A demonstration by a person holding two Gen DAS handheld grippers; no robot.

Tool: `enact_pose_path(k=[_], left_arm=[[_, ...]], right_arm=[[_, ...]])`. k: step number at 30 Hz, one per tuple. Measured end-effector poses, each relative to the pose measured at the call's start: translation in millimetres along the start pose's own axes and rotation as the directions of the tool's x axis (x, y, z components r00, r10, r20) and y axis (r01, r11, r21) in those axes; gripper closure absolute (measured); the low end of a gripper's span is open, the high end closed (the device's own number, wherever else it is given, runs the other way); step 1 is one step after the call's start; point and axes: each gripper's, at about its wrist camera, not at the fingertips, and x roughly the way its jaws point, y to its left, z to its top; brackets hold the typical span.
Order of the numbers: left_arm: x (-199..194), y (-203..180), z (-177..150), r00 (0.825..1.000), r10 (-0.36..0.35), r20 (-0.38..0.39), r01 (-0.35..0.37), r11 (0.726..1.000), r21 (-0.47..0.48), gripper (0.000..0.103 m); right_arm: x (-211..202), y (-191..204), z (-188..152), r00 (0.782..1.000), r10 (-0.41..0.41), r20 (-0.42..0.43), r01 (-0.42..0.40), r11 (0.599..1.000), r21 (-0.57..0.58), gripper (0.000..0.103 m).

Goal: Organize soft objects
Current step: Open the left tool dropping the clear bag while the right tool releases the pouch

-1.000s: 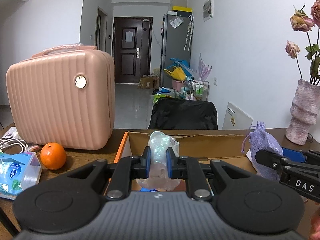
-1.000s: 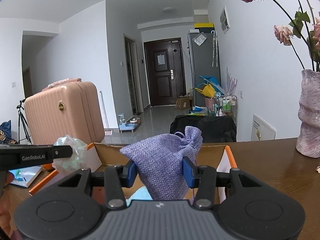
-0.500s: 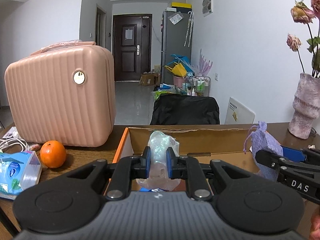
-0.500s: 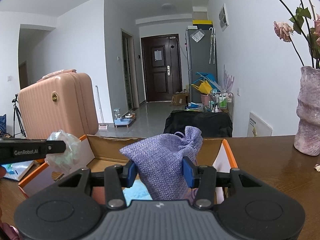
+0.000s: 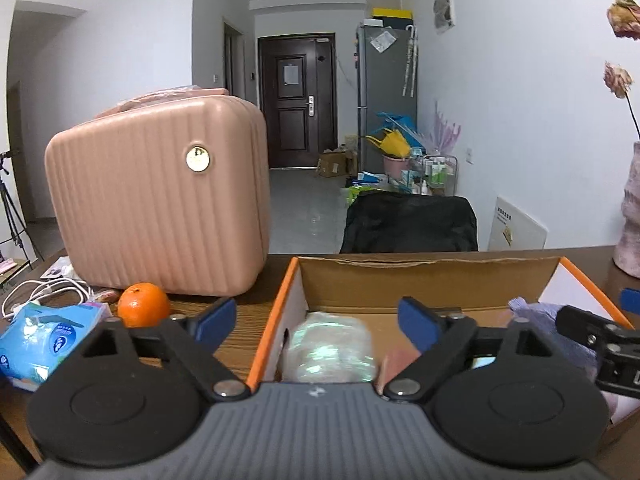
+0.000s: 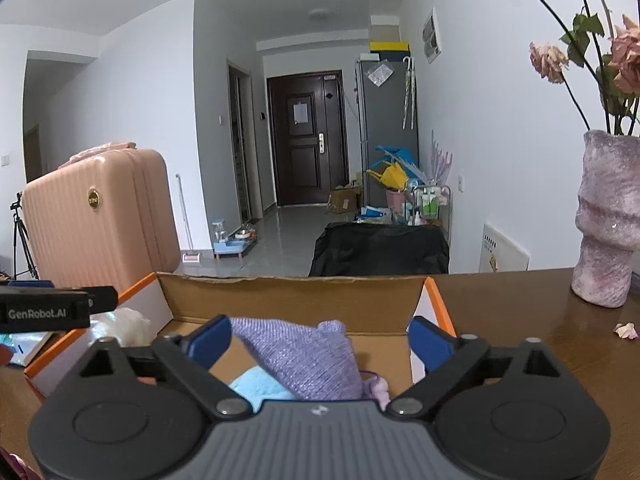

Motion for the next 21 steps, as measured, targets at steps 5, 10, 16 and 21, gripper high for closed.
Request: enact_pose_path(k=[5,10,16,21], left_arm=[[0.7,4.5,1.0,1.000,0.023,-0.004,-0.023,0.999,-0.024,0.000],[0.7,4.4,0.5,1.000,0.027,-0.006,-0.027,0.999,-0.028,0.000],[-2.0,7.3,1.7,1.000,0.025,-0.009,-0.025,0.999,-0.036,0.000],[-8.8,10.2,4.1,1.000,0.020,-0.002,-0.020,0.998,-0.054,0.000]], right_arm=[[-5.0,-0.1,-1.8,1.000,-0.009,0.019,0.010,1.000,-0.010,0.000],[-5.1,1.3,-1.9,1.000,-0.007,0.014,0.007,1.000,-0.017,0.000],[-7.7,1.2,-3.0,1.000,-0.013,0.011,0.013,1.000,-0.016,0.000],[-14.2,0.8,-4.3,1.000,-0.013,0.016,0.014,1.000,-0.019,0.000]])
